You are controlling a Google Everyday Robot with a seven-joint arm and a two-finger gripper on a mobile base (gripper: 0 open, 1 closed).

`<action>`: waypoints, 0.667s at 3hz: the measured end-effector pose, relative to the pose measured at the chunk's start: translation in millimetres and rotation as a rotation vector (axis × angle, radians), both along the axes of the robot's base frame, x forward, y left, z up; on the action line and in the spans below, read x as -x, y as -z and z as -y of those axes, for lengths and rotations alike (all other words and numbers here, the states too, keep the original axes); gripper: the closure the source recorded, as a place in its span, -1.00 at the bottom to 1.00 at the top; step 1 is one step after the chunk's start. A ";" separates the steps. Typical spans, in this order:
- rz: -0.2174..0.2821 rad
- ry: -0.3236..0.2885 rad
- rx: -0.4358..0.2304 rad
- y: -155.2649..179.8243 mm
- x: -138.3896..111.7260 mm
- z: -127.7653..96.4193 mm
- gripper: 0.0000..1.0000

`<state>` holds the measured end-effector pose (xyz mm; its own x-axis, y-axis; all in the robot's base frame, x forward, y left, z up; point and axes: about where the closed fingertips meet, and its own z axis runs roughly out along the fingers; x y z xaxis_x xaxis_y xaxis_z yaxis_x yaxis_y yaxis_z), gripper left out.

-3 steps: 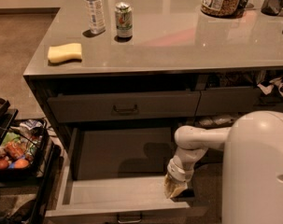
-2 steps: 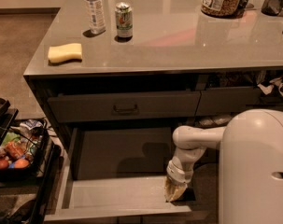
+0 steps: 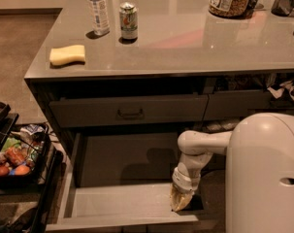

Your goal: Open middle drawer

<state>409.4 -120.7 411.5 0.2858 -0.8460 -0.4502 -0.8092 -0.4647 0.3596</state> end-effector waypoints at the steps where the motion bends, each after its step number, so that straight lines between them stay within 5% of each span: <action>1: 0.054 -0.023 -0.009 -6.3 -14.0 -5.6 1.00; 2: 0.210 -0.054 -0.041 -26.7 -39.4 -14.5 1.00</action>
Offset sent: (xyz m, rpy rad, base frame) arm 0.0896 0.0313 0.0681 0.0920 -0.4729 0.0777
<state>448.7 -106.2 438.2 0.4214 -0.8089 -0.4101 -0.8379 -0.5203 0.1653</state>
